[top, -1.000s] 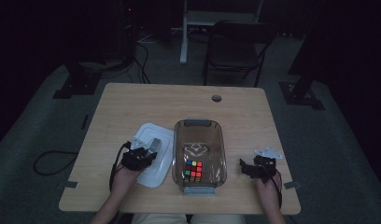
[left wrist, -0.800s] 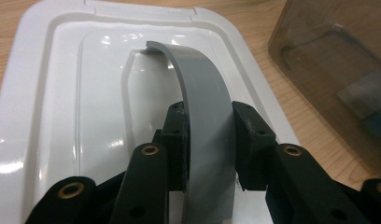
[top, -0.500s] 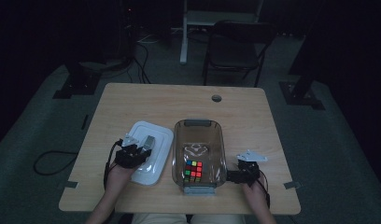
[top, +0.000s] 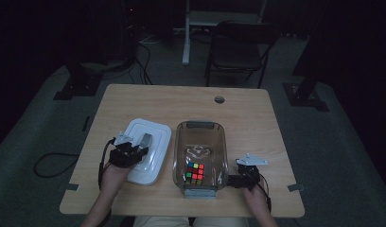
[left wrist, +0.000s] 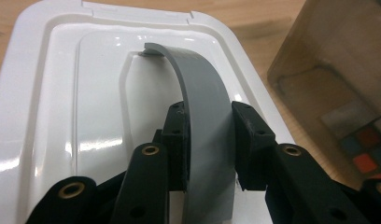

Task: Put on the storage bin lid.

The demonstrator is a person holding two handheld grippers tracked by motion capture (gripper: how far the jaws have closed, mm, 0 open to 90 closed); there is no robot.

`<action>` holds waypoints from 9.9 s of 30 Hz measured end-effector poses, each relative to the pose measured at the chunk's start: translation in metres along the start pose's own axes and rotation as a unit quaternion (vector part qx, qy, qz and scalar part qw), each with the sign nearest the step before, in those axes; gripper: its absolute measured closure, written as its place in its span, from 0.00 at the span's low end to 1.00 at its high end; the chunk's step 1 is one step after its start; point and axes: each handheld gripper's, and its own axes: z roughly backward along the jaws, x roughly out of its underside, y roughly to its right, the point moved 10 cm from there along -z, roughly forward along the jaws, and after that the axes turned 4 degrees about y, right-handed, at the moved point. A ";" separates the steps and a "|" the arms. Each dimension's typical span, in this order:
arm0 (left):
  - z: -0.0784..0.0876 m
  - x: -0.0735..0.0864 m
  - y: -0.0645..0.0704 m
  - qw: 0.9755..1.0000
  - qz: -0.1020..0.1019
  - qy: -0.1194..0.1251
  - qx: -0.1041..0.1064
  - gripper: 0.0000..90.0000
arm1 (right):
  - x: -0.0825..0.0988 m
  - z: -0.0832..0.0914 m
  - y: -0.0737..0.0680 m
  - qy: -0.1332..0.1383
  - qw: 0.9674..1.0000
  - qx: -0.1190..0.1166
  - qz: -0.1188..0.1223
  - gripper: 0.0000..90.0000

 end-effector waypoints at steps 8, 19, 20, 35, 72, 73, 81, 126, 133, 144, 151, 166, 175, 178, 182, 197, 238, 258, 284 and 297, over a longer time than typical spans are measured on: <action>0.021 -0.024 -0.002 1.000 -0.004 0.026 0.002 0.78 | -0.001 -0.004 -0.019 -0.002 1.000 -0.016 0.027 0.16; 0.058 -0.060 -0.012 0.998 -0.010 0.066 -0.004 0.78 | -0.006 -0.018 -0.050 -0.008 0.998 -0.034 0.050 0.16; 0.061 -0.064 -0.011 0.998 -0.010 0.069 -0.001 0.78 | -0.006 -0.020 -0.053 -0.010 0.998 -0.035 0.052 0.16; 0.058 -0.082 0.050 0.992 -0.055 0.056 0.101 0.78 | -0.017 -0.045 -0.083 -0.015 0.996 -0.063 0.067 0.15; 0.003 -0.061 0.126 0.984 -0.065 -0.015 0.166 0.78 | -0.019 -0.022 -0.043 0.008 0.999 -0.035 0.021 0.15; 0.003 -0.061 0.125 0.984 -0.064 -0.015 0.165 0.78 | -0.019 -0.023 -0.044 0.007 0.999 -0.036 0.020 0.15; 0.004 -0.061 0.124 0.983 -0.070 -0.010 0.169 0.76 | -0.017 -0.023 -0.042 0.004 0.999 -0.036 0.019 0.15; 0.017 -0.064 -0.018 0.995 -0.018 0.095 -0.005 0.01 | -0.010 -0.016 -0.020 -0.003 1.000 -0.013 -0.005 0.15; 0.001 -0.049 -0.043 0.995 -0.022 0.088 -0.047 0.01 | -0.010 -0.017 -0.020 -0.004 1.000 -0.012 -0.006 0.15; -0.032 -0.023 -0.053 0.996 -0.017 0.081 -0.042 0.01 | -0.015 -0.014 -0.020 0.017 1.000 -0.011 -0.014 0.15; -0.053 -0.005 -0.049 0.998 -0.018 0.052 -0.031 0.01 | -0.012 -0.014 -0.020 0.016 1.000 -0.007 -0.017 0.15; -0.060 0.005 -0.025 0.999 -0.031 0.030 -0.014 0.01 | -0.013 -0.012 -0.027 0.022 0.999 0.001 -0.023 0.15; -0.058 0.013 -0.005 0.999 -0.033 0.021 0.000 0.01 | -0.021 -0.017 -0.035 0.036 0.999 0.005 -0.018 0.14; -0.057 0.015 0.002 0.999 -0.041 0.020 0.001 0.01 | -0.024 -0.016 -0.033 0.042 0.999 0.011 -0.020 0.14; -0.057 0.019 0.013 0.999 -0.042 0.014 0.008 0.01 | -0.028 -0.015 -0.032 0.044 0.999 0.013 -0.018 0.14; -0.054 0.021 0.043 0.998 -0.069 -0.002 0.015 0.01 | -0.026 -0.011 -0.012 0.026 1.000 0.015 -0.006 0.15; -0.054 0.025 0.028 0.998 -0.065 0.002 0.026 0.01 | 0.002 0.022 0.063 0.022 0.993 0.108 -0.052 0.14; -0.019 0.030 -0.026 0.999 -0.024 0.015 -0.028 0.01 | 0.013 0.045 0.096 0.027 0.983 0.163 -0.075 0.14; 0.019 0.055 -0.093 0.992 0.047 0.023 -0.112 0.01 | 0.036 0.071 0.139 0.018 0.970 0.210 -0.121 0.14; 0.037 0.065 -0.116 0.982 0.062 0.010 -0.180 0.01 | 0.040 0.064 0.136 -0.007 0.973 0.199 -0.116 0.14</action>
